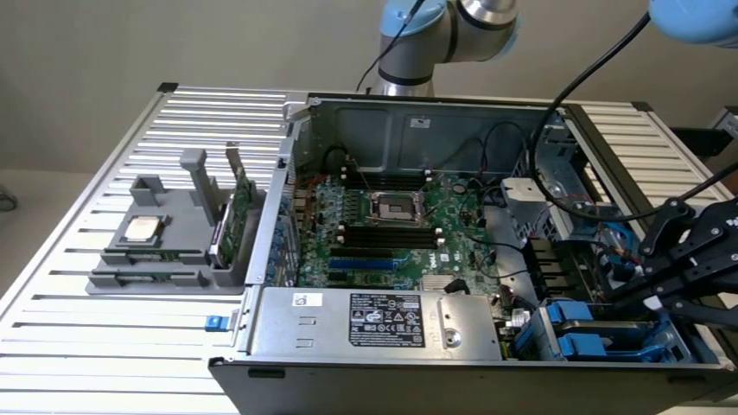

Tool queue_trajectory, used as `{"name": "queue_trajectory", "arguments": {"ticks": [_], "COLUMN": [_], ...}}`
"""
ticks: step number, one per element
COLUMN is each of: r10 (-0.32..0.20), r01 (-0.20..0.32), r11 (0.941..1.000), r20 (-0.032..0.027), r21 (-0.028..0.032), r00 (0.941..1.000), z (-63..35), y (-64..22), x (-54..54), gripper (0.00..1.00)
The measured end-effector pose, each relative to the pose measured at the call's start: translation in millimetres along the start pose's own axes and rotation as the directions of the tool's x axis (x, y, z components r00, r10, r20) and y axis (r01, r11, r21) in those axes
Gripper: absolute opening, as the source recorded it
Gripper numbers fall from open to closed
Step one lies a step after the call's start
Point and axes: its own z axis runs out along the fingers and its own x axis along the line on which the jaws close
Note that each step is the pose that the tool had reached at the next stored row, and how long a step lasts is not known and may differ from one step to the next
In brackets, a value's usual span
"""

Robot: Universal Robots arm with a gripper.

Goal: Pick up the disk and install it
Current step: 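Insert the disk into the insertion slot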

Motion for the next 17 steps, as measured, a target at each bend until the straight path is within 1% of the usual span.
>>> {"name": "queue_trajectory", "arguments": {"ticks": [3,6,7,11,13,14,15,17], "r10": [0.000,0.000,0.000,0.000,0.000,0.000,0.000,0.001], "r01": [0.000,0.000,0.000,0.000,-0.001,0.000,0.000,-0.001], "r11": [0.9999,0.9999,0.9998,0.9990,0.9987,0.9985,0.9985,0.9985], "r20": [0.0006,0.0015,0.0013,0.0018,0.0023,0.0015,0.0012,0.0028], "r21": [0.0104,0.0168,0.0213,0.0438,0.0519,0.0538,0.0547,0.0552], "r00": [1.0000,1.0000,1.0000,1.0000,1.0000,1.0000,1.0000,1.0000], "z": [2.7,5.9,6.5,6.0,5.9,6.2,6.4,5.0], "y": [1.7,3.5,4.4,7.4,7.7,7.6,7.7,7.0], "x": [0.0,0.0,0.0,0.3,0.2,0.3,0.2,0.1], "gripper": [0.17,0.17,0.17,0.17,0.18,0.18,0.24,0.36]}}
